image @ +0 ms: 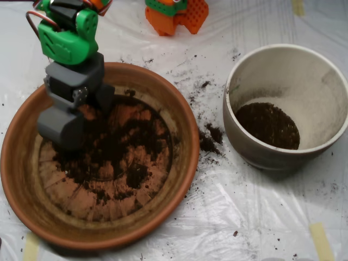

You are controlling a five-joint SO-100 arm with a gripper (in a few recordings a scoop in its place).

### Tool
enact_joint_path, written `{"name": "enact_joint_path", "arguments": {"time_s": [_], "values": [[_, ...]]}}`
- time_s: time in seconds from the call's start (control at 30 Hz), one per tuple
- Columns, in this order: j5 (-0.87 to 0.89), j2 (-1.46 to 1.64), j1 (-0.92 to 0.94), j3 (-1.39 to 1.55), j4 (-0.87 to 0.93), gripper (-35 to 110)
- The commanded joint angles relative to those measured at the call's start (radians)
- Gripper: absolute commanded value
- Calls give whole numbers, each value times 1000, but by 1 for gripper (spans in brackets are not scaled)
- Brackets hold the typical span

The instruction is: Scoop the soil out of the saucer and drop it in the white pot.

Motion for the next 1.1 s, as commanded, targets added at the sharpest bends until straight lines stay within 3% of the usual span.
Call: {"name": "enact_joint_path", "arguments": {"time_s": [0.0, 0.13, 0.47, 0.87, 1.07], "values": [[-28, 153, -21, 69, -44, 26], [-18, 313, -58, 183, -74, 26], [-20, 164, 5, 141, -112, 28], [26, -97, 94, -75, -80, 30], [84, -325, 127, -353, 15, 30]]}}
